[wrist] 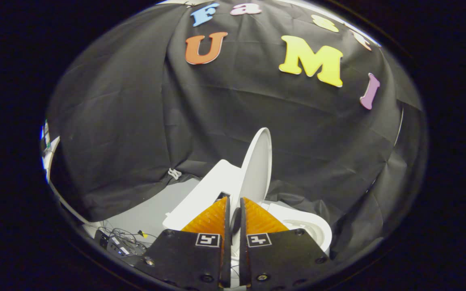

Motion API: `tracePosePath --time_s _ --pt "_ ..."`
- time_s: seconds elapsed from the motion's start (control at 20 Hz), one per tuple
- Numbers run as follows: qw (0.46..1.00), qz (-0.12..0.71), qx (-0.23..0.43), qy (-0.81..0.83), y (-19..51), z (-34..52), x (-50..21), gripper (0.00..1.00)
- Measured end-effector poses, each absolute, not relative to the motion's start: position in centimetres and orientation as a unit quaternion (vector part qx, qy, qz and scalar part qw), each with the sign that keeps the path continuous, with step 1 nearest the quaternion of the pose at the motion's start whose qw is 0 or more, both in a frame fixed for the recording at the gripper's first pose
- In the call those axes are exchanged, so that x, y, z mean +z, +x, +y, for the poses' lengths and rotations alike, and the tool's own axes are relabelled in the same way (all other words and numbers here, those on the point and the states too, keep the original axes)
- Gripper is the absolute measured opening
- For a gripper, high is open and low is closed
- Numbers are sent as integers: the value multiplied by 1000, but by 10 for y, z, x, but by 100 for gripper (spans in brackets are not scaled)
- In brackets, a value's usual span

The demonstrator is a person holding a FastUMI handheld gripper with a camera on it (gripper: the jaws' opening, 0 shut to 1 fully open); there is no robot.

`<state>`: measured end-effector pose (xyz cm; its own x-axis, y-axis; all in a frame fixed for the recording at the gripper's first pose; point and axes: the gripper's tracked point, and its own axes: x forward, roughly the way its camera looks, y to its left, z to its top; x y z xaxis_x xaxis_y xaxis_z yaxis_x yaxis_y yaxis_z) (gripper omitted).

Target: Open the toilet lid.

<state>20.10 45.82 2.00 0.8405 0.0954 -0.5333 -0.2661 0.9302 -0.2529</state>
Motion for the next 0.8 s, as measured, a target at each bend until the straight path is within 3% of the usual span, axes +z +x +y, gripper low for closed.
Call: tracePosePath --time_s 0.4,0.5,0.6,0.7,0.8 --pt "948 259 103 -156 202 454 19 12" --pt "947 263 124 -137 199 455 17 21" --pt "946 269 135 -118 190 448 18 38" --pt "952 251 135 -114 183 434 30 44" --pt "958 227 133 -111 172 416 39 58"
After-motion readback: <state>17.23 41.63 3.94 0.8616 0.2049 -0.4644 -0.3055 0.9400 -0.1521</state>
